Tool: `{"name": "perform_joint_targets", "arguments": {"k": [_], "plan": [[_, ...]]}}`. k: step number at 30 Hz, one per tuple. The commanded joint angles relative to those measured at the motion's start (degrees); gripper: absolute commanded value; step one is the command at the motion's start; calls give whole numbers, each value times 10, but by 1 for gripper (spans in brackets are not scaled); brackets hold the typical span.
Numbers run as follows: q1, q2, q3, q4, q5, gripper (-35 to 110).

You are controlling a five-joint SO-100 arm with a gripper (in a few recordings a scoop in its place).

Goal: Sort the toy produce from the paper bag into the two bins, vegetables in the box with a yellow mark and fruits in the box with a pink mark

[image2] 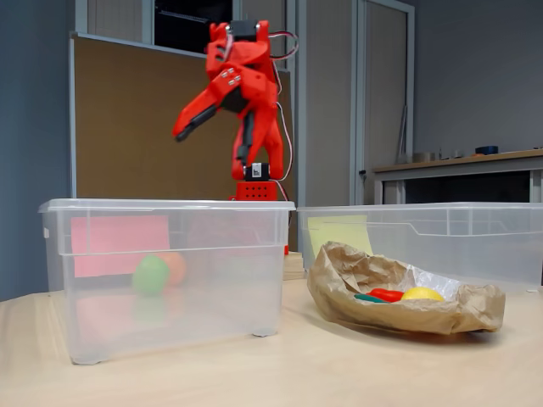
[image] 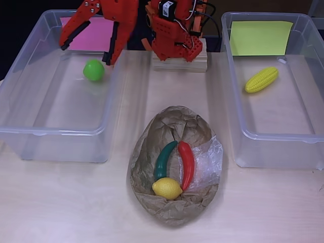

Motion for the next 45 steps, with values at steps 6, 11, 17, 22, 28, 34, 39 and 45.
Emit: {"name": "perform_joint_targets", "arguments": {"k": [6,11,17,22,28,34,39,45], "plan": [[-177,-17,-49,-52,-19,40],[-254,-119,-33,-123,34,38],[-322,-309,-76,-184,91,40],[-341,-432,-150,-203,50,41],[-342,-550,-272,-194,3,42],[-342,-646,-354,-176,-11,42],[-336,-687,-377,-167,4,41],[-335,-708,-396,-163,3,34]]}}
